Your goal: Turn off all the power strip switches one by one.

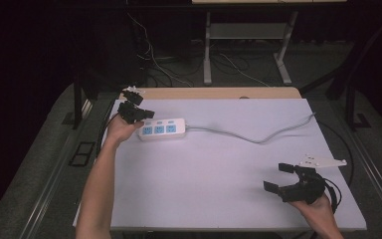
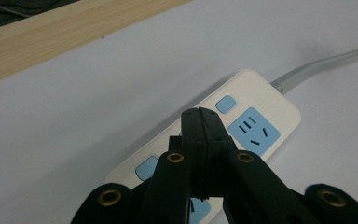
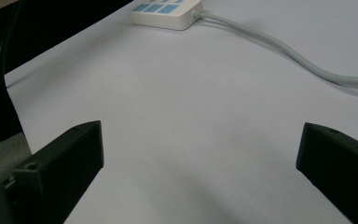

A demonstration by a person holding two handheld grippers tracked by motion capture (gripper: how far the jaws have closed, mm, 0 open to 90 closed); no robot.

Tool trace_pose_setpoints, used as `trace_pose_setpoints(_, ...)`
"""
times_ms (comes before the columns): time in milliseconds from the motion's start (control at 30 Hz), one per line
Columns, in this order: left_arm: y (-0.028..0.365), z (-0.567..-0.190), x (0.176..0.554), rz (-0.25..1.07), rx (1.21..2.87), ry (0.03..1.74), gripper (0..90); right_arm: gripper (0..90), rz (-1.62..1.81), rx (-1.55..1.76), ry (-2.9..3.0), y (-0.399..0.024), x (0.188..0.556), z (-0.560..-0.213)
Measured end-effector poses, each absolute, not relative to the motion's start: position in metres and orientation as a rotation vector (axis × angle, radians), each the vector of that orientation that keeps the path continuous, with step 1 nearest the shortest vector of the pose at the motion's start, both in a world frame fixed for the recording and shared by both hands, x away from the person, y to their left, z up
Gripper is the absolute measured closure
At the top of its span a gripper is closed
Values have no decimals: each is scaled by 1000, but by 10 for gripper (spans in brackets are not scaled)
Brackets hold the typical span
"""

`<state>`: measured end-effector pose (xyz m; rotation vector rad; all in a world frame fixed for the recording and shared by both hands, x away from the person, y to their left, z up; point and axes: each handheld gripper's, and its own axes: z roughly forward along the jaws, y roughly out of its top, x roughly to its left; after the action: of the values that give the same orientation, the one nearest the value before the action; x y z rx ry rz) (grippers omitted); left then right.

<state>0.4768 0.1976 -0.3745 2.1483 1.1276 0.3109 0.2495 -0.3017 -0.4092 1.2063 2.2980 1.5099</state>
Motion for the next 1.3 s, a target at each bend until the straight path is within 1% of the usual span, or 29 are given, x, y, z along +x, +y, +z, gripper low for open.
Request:
trace_pose_setpoints(333,204,-393,481,336,2182,1211,893,5,1510,1211,2296,-302,249,-409)
trace_pose_setpoints(467,209,-398,481,335,2167,1249,894,5,1509,1211,2301,-302,249,-410)
trace_pose_setpoints(1067,206,-409,485,387,2149,1304,890,5,1512,1214,2286,-303,249,-410)
trace_pose_setpoints(1133,207,-411,484,398,2129,1307,869,5,1511,1214,2285,-303,249,-410)
trace_pose_setpoints(1167,208,-411,483,391,2119,1307,870,5,1509,1213,2284,-303,249,-410)
trace_pose_setpoints(1200,209,-412,483,384,2114,1300,892,5,1498,1215,2286,-303,248,-410)
trace_pose_setpoints(1300,209,-413,481,395,2099,1295,893,5,1496,1220,2282,-304,248,-409)
